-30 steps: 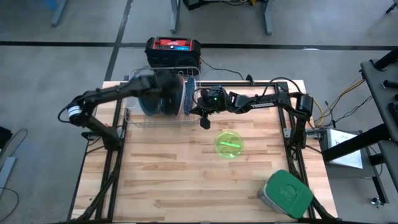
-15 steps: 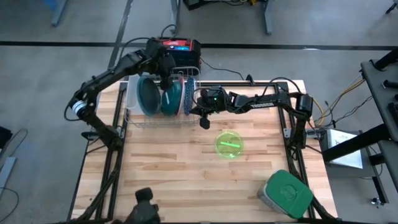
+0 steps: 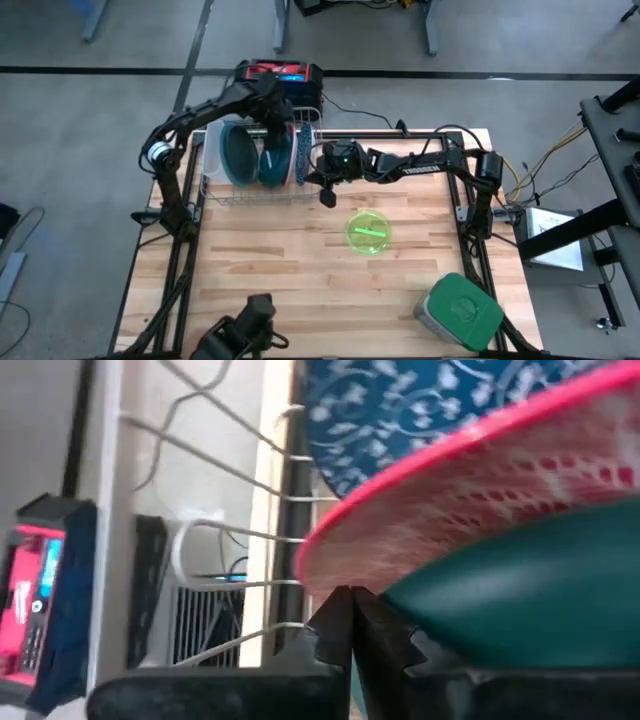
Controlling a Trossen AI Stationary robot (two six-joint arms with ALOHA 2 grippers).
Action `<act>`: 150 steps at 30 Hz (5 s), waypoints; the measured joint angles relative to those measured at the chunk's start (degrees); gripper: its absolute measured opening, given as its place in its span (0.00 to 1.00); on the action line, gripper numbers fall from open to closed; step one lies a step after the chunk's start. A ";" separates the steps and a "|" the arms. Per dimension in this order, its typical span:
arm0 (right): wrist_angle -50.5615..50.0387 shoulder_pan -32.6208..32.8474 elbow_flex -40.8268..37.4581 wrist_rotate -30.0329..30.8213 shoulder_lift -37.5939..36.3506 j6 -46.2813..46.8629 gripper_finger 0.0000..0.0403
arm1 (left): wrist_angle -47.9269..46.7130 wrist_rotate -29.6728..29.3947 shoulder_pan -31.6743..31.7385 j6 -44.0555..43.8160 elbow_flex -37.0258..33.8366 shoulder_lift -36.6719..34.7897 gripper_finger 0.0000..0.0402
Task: Sort dishes
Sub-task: Put the green plate into the dish rack
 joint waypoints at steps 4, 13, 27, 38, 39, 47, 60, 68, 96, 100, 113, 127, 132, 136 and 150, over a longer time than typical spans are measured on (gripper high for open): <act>-0.32 0.01 0.02 0.94 0.00 0.17 0.00 | -9.59 3.05 0.54 6.44 3.88 0.62 0.00; 0.01 0.17 0.02 1.38 0.00 1.06 0.00 | -30.02 12.27 1.55 12.33 14.70 0.66 0.00; -0.08 0.17 0.04 1.58 0.00 2.79 0.00 | -45.22 4.21 0.10 6.45 21.84 0.49 0.00; -0.02 0.38 0.04 2.42 0.00 2.81 0.00 | -42.85 3.09 -1.03 1.61 25.85 0.18 0.00; -0.02 0.44 0.05 2.44 0.00 2.81 0.00 | -41.25 3.10 -1.01 0.69 25.59 0.18 0.00; -0.04 0.97 0.04 3.10 0.00 2.72 0.00 | -35.60 2.86 -0.91 -4.10 20.08 0.30 0.00; -0.03 1.28 0.06 2.95 0.00 2.29 0.00 | -16.13 -16.45 -0.38 -3.80 9.64 0.84 0.09; 0.07 1.42 0.04 4.76 0.00 2.95 0.00 | -23.71 0.04 -0.66 11.78 7.18 1.40 0.01; -1.22 1.60 -0.37 6.12 -3.10 4.54 0.00 | -40.28 12.34 -2.37 11.98 18.00 1.25 0.00; -1.99 1.78 -0.50 6.36 -4.16 4.56 0.00 | -40.84 13.11 -2.43 12.02 18.00 1.23 0.00; 2.12 3.28 0.96 -0.01 -4.43 22.08 0.06 | -41.51 13.54 -2.50 11.87 18.02 1.21 0.00; -3.42 5.25 9.18 6.44 -2.15 35.82 0.52 | -41.46 13.58 -2.58 12.02 17.86 1.16 0.00; -2.75 5.55 9.18 7.73 -2.03 38.32 0.63 | -41.40 13.58 -2.58 12.32 17.86 1.16 0.00; -2.03 6.33 9.45 10.22 -0.80 38.95 0.68 | -41.33 13.58 -2.59 12.68 17.84 1.16 0.00; -3.13 7.00 16.21 11.39 5.62 41.72 0.65 | -40.96 14.04 -2.58 12.79 17.68 1.14 0.00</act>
